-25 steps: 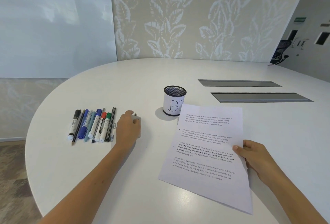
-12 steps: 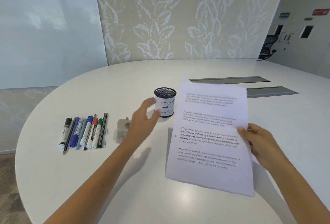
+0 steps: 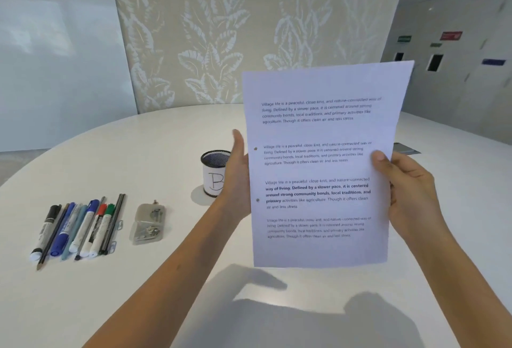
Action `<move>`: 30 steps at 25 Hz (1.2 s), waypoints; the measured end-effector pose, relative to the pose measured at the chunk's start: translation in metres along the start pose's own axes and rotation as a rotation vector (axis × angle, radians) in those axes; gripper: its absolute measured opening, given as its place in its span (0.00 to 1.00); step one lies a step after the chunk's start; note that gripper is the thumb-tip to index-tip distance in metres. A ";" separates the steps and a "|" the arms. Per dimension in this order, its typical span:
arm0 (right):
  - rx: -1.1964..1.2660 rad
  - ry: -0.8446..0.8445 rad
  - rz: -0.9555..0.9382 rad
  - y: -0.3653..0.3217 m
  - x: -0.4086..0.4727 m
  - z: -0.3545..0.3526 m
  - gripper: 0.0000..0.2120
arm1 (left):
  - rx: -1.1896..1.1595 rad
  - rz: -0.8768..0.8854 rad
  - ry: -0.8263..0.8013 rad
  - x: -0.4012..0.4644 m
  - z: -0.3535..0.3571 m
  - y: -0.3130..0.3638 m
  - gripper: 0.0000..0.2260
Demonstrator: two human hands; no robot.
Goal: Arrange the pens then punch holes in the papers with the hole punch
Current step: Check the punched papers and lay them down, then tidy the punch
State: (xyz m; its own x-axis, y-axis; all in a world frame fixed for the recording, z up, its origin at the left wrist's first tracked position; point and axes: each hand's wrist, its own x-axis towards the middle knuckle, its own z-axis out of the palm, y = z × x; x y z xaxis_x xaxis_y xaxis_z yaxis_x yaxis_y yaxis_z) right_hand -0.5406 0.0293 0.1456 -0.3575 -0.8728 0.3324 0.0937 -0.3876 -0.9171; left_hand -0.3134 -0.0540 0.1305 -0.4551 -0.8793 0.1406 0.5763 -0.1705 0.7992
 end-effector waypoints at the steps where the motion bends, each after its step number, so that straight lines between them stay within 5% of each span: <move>1: 0.003 0.021 -0.011 -0.003 0.003 -0.001 0.05 | -0.013 0.016 -0.027 0.004 -0.001 0.000 0.34; 7: 0.028 0.014 -0.095 -0.015 0.007 -0.006 0.05 | 0.376 0.199 -0.059 0.016 0.025 -0.009 0.12; 16: -0.133 -0.045 0.060 0.019 -0.003 -0.020 0.09 | 0.622 0.156 -0.051 0.007 0.031 -0.041 0.14; 22: -0.091 -0.088 0.020 0.009 0.009 -0.020 0.07 | 0.545 0.198 -0.037 0.013 0.039 -0.031 0.12; 30: -0.251 -0.053 0.112 0.075 -0.003 -0.034 0.06 | 0.485 0.018 0.232 0.018 0.013 -0.063 0.09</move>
State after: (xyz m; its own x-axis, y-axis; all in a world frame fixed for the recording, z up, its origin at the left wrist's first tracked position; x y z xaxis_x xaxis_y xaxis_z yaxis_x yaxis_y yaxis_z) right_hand -0.5642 0.0124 0.0682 -0.3083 -0.9228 0.2309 -0.1055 -0.2080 -0.9724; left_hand -0.3661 -0.0532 0.0904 -0.2548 -0.9646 0.0682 0.1781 0.0225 0.9838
